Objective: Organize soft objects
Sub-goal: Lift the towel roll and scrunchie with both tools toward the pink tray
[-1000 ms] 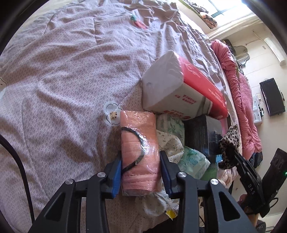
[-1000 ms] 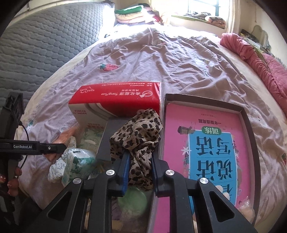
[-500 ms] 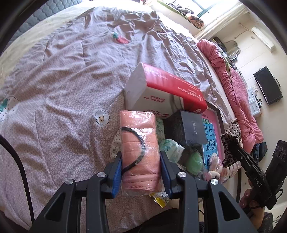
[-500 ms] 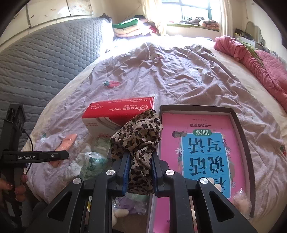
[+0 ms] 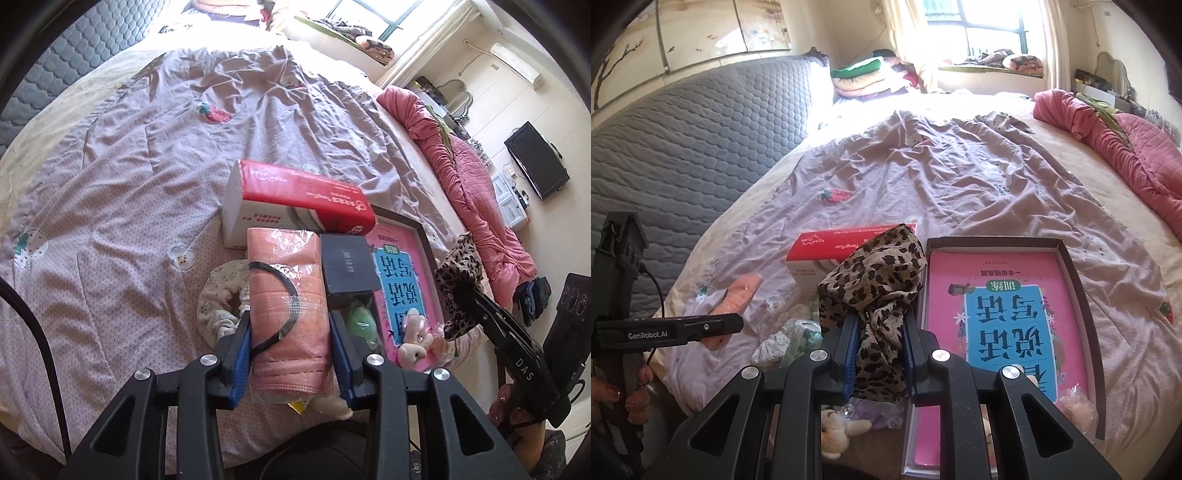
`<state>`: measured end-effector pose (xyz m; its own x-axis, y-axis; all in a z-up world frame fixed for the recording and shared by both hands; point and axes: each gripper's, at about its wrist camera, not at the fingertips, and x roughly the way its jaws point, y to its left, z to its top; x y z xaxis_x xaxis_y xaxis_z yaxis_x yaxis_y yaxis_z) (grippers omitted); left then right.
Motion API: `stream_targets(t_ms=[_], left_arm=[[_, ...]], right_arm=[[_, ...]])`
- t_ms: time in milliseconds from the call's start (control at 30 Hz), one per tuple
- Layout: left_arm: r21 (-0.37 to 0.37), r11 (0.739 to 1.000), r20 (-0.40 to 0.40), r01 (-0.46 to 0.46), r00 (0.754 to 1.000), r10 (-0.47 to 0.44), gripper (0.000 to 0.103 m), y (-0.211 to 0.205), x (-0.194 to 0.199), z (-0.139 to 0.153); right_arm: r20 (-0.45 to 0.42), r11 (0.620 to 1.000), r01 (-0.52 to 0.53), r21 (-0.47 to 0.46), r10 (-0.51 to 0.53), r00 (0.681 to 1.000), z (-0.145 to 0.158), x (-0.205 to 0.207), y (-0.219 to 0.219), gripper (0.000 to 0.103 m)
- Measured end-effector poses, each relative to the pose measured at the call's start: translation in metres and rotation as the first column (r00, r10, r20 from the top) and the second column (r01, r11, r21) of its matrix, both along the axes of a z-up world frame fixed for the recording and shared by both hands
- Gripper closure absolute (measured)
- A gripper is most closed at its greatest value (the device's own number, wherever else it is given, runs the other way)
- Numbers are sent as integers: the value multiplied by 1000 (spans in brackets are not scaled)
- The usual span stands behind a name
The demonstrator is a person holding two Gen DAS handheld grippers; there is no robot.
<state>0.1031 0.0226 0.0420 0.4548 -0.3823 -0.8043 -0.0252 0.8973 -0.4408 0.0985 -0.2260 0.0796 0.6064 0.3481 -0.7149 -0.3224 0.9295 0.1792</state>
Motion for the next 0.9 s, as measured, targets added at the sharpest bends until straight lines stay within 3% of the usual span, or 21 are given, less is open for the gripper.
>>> stream_targets(t_ms=[400,900], left_arm=[[26,998,46,65,997,-66,64,-48,-10,27],[76,977,61,201,977,-205,64,-138,-8,38]], right_arm=[[41,999,37,34,-38,998,16,-13,-29,82],[55,981,175,82,-180,982,25,-18,-107,82]])
